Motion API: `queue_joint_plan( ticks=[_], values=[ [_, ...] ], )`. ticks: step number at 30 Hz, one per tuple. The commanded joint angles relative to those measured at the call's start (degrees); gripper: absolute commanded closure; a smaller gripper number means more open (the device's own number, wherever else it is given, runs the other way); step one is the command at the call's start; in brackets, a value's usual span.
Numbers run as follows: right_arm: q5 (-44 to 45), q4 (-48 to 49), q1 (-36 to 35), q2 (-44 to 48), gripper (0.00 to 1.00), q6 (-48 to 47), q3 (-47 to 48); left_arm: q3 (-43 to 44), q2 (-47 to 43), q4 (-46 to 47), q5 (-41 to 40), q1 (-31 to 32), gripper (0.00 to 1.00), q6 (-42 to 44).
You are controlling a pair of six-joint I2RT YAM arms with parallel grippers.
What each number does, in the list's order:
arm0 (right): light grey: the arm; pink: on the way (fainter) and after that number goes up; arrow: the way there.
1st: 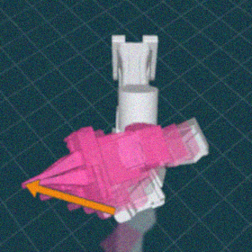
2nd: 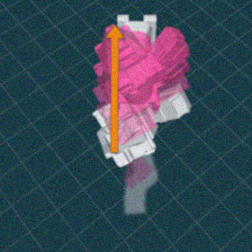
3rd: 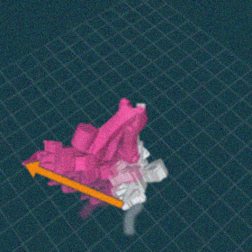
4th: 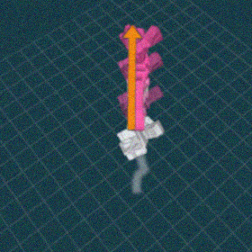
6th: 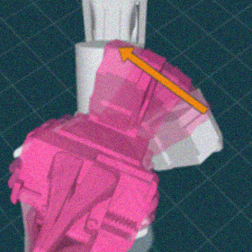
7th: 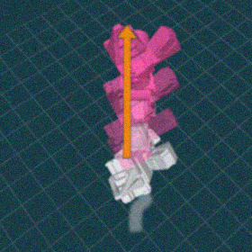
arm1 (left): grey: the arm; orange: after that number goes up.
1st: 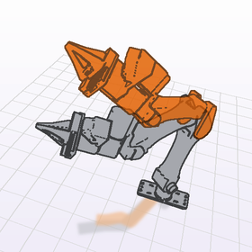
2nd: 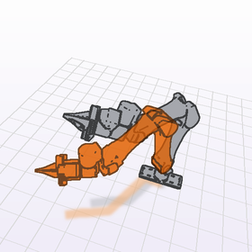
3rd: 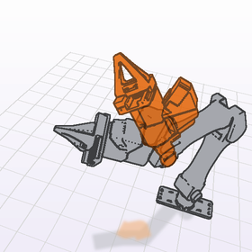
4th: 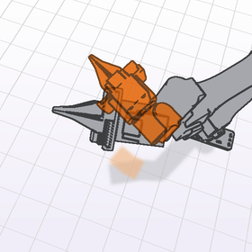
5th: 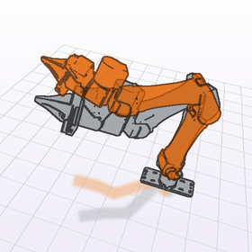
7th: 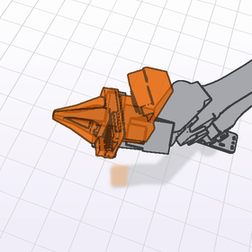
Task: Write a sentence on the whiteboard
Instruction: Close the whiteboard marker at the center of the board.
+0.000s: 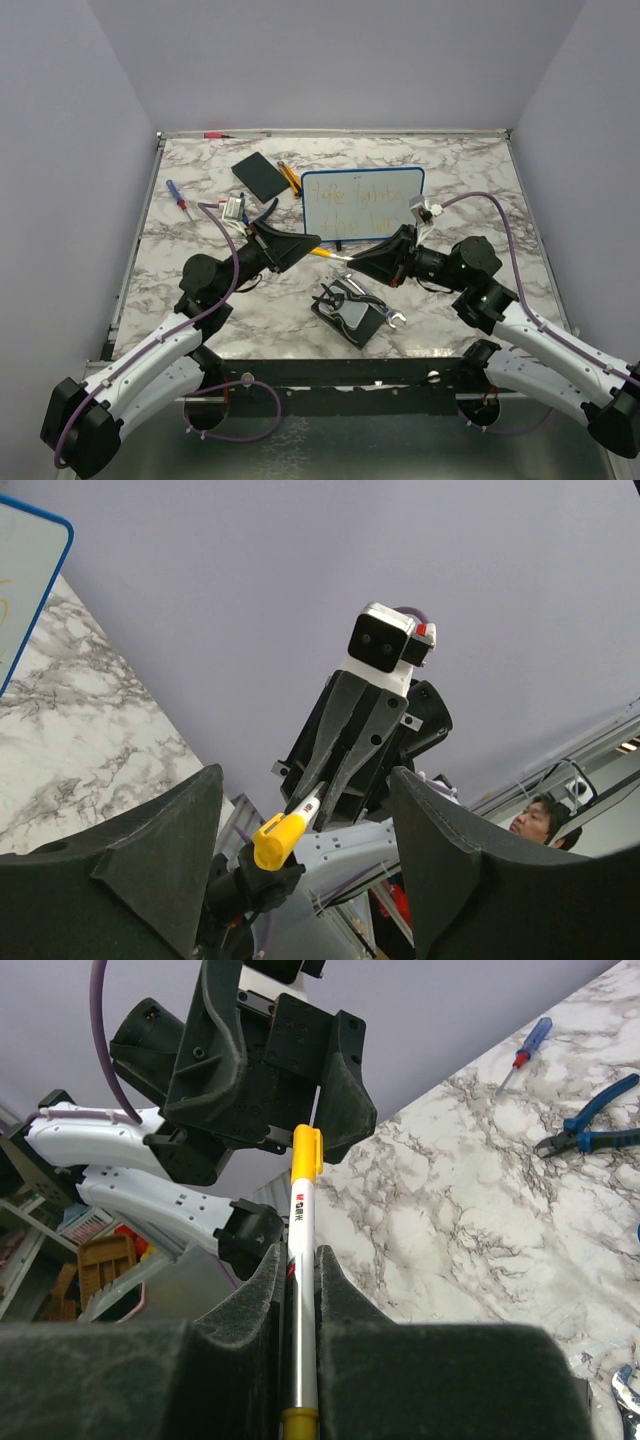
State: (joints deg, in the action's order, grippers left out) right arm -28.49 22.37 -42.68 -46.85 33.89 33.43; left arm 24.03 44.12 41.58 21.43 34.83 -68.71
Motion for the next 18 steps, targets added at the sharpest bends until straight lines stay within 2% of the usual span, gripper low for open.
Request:
queue_joint_plan(
  ticks=[1,9,18],
  values=[
    [-2.0,3.2,0.1,-0.7,1.00,0.2,0.6,0.1,0.7,1.5,2.3,-0.5,0.41,-0.7],
    [-0.2,2.1,0.1,0.0,1.00,-0.5,0.7,-0.5,0.6,1.1,2.1,-0.4,0.56,-1.2],
    [0.1,2.0,0.1,0.2,1.00,-0.8,0.9,-0.7,1.4,0.8,2.7,-0.5,0.57,-1.4]
  ],
)
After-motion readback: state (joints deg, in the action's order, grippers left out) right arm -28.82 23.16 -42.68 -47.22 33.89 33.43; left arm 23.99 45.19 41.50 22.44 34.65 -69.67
